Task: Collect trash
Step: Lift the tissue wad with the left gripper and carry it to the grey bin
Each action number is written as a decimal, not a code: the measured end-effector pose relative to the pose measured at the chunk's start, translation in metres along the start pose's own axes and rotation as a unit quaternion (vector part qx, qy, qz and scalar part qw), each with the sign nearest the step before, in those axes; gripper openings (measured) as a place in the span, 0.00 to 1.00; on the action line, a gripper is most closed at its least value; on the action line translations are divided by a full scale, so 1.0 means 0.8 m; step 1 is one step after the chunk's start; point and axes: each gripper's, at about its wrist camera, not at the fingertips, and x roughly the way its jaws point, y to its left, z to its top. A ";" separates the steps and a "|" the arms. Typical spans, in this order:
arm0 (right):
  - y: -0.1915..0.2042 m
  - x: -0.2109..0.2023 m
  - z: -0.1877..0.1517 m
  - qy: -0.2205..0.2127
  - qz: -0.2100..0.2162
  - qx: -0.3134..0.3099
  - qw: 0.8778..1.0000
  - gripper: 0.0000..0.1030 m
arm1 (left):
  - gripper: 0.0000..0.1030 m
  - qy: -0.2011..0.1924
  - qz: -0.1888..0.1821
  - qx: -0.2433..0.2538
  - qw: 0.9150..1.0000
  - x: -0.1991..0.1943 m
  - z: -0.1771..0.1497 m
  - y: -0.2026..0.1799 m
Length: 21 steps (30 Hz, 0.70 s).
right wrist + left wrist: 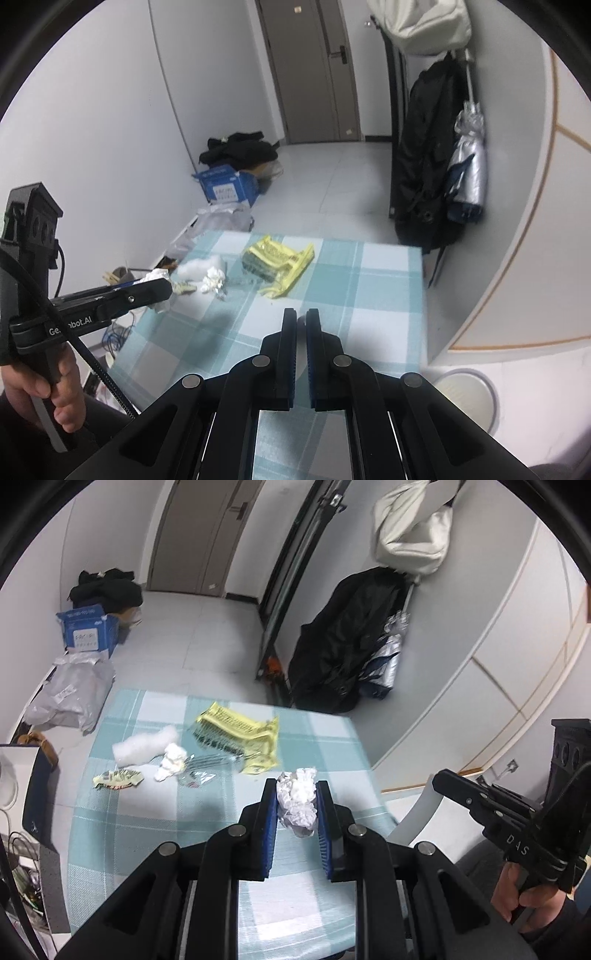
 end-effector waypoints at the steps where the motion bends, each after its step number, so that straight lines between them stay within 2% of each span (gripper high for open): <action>1: 0.000 -0.009 0.003 -0.007 0.000 -0.001 1.000 0.04 | 0.15 -0.001 -0.001 0.002 1.000 -0.002 0.000 -0.002; 4: 0.000 -0.028 0.009 -0.025 -0.001 -0.009 1.000 0.04 | 0.15 0.003 0.000 0.013 1.000 -0.005 -0.001 -0.016; 10: -0.016 -0.064 0.021 -0.059 -0.003 -0.006 0.998 0.04 | 0.15 -0.001 -0.021 0.016 1.000 -0.009 -0.001 -0.049; 21: -0.107 -0.154 0.040 -0.119 -0.041 0.020 0.992 0.04 | 0.15 0.016 -0.080 0.056 0.995 0.032 0.028 -0.156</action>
